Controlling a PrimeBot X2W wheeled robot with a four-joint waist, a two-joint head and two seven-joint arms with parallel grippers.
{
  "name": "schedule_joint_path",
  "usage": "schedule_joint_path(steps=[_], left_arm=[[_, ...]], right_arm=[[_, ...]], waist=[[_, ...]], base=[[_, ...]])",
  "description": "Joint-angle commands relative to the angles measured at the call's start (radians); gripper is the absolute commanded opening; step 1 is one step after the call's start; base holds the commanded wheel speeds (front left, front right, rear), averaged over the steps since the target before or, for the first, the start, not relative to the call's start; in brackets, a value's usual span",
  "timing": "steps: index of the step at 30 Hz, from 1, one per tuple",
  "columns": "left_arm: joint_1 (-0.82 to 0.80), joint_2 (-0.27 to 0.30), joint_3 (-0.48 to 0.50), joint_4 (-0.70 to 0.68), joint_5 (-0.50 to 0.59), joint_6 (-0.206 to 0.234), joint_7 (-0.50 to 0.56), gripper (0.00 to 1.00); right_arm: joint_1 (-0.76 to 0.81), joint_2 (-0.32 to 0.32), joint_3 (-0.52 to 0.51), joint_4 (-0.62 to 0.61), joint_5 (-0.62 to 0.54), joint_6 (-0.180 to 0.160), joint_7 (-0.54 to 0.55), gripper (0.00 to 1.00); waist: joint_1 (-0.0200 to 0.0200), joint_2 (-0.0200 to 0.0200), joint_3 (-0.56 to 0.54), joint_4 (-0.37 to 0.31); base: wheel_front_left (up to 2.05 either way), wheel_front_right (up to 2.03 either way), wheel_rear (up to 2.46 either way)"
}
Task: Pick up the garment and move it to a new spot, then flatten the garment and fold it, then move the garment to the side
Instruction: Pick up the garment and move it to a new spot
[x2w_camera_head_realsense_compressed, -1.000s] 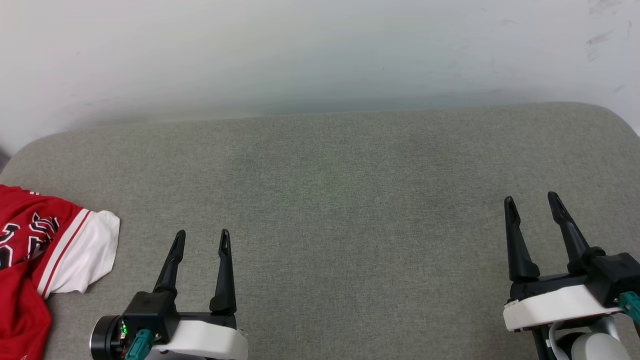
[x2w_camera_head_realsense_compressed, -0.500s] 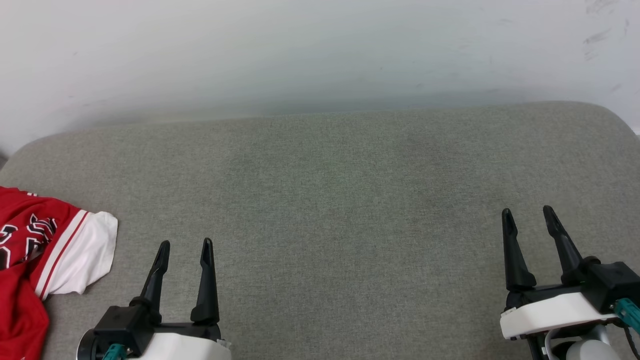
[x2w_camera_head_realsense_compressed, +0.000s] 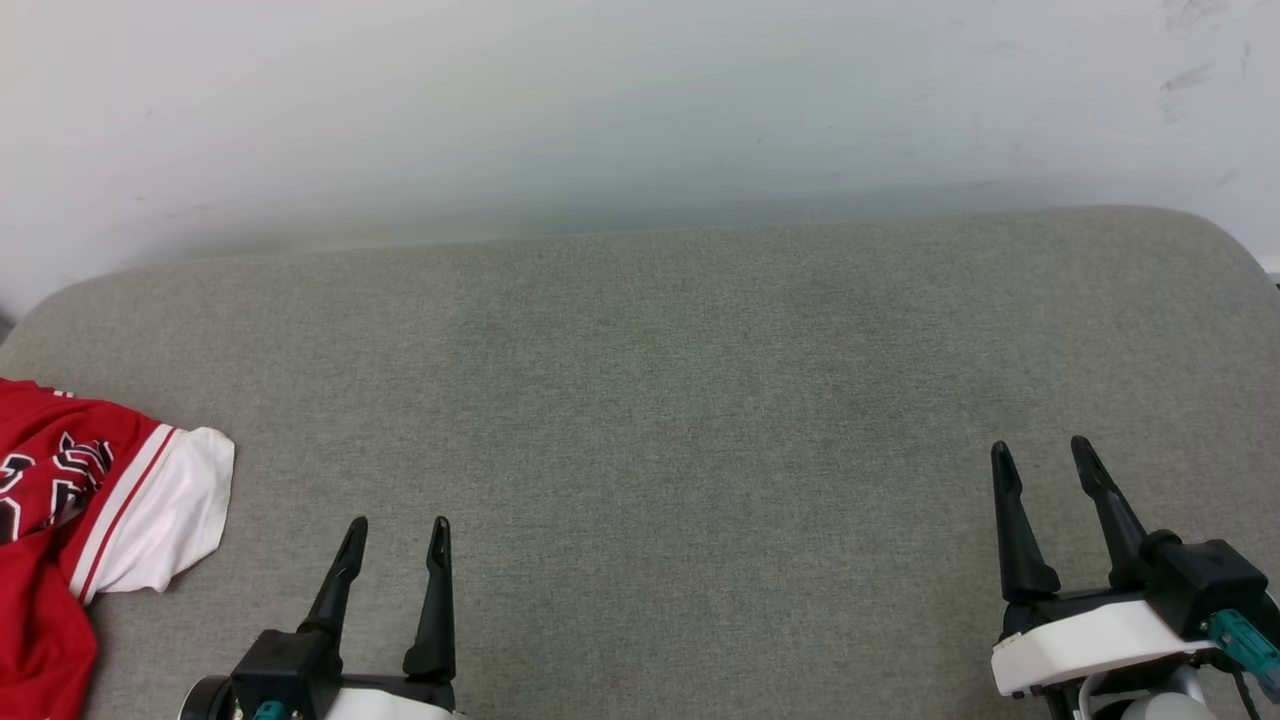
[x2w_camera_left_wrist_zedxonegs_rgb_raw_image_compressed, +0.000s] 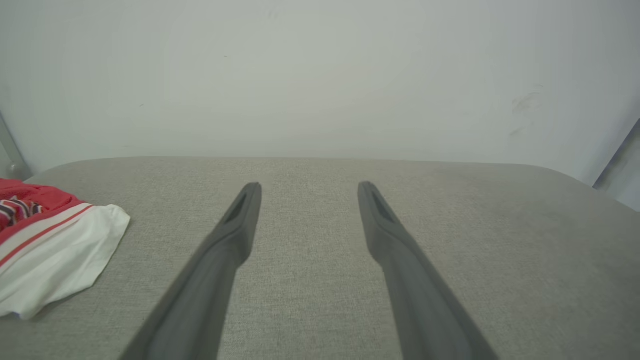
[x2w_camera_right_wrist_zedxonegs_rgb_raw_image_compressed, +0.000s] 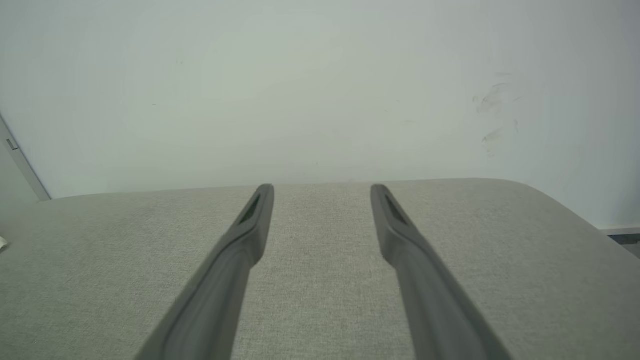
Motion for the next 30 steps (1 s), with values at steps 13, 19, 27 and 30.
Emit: schedule_joint_path(steps=[13, 19, 27, 30], left_arm=[[-0.002, -0.001, 0.008, 0.005, -0.005, -0.001, -0.005, 1.00], [-0.009, -0.001, 0.011, -0.001, -0.006, 0.000, -0.005, 1.00], [0.003, -0.001, 0.029, -0.003, -0.004, 0.001, -0.005, 1.00], [0.013, -0.001, 0.045, 0.000, -0.008, 0.006, -0.005, 1.00]], right_arm=[[0.002, 0.001, 0.011, -0.003, 0.029, 0.000, -0.002, 1.00], [0.014, 0.001, 0.020, -0.010, 0.033, 0.000, -0.002, 1.00], [0.022, 0.001, 0.047, -0.022, 0.030, 0.000, -0.002, 1.00], [0.024, 0.001, 0.066, -0.021, 0.026, 0.000, -0.002, 1.00]], waist=[[0.0000, 0.0000, 0.000, 0.007], [0.0000, 0.0000, 0.003, 0.042], [0.0000, 0.0000, -0.002, 0.138], [0.0000, 0.0000, -0.008, 0.178]], base=[[0.00, 0.00, 0.00], [0.00, 0.00, 0.00], [0.00, 0.00, 0.00], [0.00, 0.00, 0.00]])
